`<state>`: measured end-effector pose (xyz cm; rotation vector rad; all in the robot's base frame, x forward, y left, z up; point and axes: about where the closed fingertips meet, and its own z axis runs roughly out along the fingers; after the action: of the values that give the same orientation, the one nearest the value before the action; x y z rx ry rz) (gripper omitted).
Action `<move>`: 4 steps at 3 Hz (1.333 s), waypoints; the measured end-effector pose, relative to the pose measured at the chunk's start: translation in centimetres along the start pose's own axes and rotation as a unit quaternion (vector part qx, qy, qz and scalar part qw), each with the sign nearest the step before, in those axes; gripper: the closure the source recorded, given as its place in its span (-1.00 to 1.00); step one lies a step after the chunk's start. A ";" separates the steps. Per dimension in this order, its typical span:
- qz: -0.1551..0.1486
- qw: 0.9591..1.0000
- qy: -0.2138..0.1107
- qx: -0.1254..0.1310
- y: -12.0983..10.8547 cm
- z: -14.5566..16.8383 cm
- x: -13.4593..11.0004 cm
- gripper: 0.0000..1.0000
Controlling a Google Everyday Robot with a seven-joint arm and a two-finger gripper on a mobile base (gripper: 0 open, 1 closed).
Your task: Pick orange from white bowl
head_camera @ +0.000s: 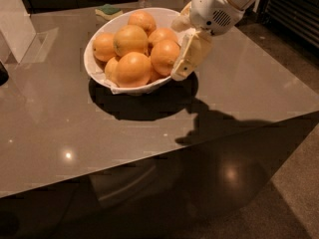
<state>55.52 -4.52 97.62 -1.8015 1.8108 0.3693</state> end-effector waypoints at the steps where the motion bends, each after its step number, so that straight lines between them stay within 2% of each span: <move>1: -0.001 1.000 0.000 0.000 0.0 0.1 -0.1 -0.83; 2: -0.001 1.000 -0.001 -0.002 0.0 0.3 -0.1 -1.00; 3: 0.003 1.000 -0.008 -0.006 -0.3 1.1 0.0 -1.00; 4: 0.009 1.000 -0.017 -0.005 -1.7 1.7 0.4 -0.98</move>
Offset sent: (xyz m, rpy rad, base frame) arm 0.0025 0.0072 -0.0072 0.0083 0.0162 0.0078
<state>57.51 -4.00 96.31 -1.7757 1.8067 0.4129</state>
